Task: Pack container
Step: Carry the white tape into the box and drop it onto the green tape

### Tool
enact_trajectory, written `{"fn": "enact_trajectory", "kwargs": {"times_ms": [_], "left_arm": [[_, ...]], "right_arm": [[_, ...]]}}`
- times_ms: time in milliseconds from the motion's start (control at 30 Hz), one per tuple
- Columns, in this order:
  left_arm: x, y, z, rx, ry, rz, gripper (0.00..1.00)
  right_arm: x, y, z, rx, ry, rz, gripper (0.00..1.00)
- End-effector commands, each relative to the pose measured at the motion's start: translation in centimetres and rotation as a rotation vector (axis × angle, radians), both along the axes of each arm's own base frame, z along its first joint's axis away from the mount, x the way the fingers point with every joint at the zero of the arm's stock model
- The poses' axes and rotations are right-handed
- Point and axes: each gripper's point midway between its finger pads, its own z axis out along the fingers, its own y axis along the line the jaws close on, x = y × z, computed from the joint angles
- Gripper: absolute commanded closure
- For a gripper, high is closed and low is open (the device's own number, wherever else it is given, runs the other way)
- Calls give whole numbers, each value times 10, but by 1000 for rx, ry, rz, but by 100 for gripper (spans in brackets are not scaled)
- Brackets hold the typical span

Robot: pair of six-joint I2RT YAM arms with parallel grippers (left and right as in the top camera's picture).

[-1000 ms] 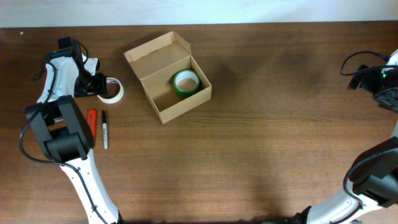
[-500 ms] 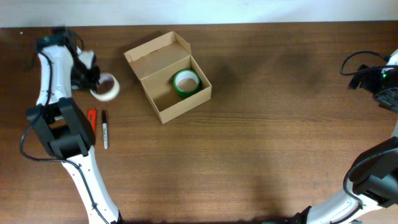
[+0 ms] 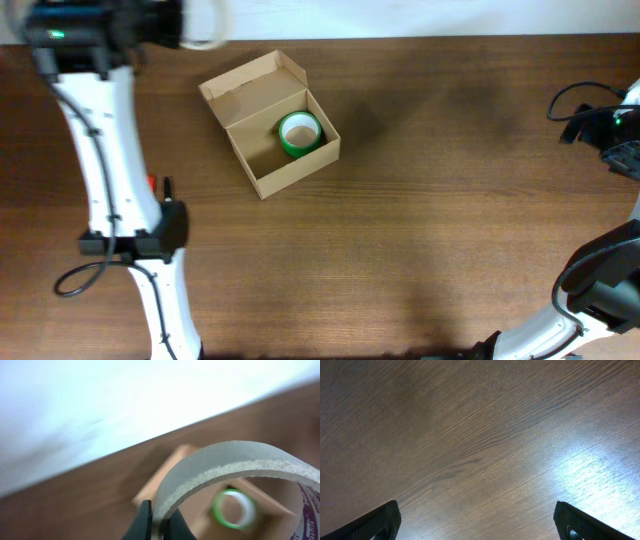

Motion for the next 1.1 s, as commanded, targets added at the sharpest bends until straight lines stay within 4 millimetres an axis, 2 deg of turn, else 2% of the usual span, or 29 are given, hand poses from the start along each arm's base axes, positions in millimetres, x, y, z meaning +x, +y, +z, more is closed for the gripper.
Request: {"fn": "enact_trajectory", "kwargs": {"times_ms": [0,167,300,467,667,833,1067], "left_arm": [[-13,-65,-14,110,19,-207,98],[-22,-96,-59,256,154,-227,98],[-30,-111,-110,286,312,-277,99],[-22,-108,-164,328,414,-270,98],[-29,-105,-222,340,538,-273,99],[-35,-105,-253,334,600,-277,98],[-31,-111,-274,315,618,-291,98]], "right_arm": [[-2,0,4,7,-14,-8,1],[-2,0,4,7,-14,-8,1],[-2,0,4,7,-14,-8,1],[-2,0,4,7,-14,-8,1],[-2,0,4,7,-14,-8,1],[-2,0,4,7,-14,-8,1],[-2,0,4,7,-14,-8,1]]}}
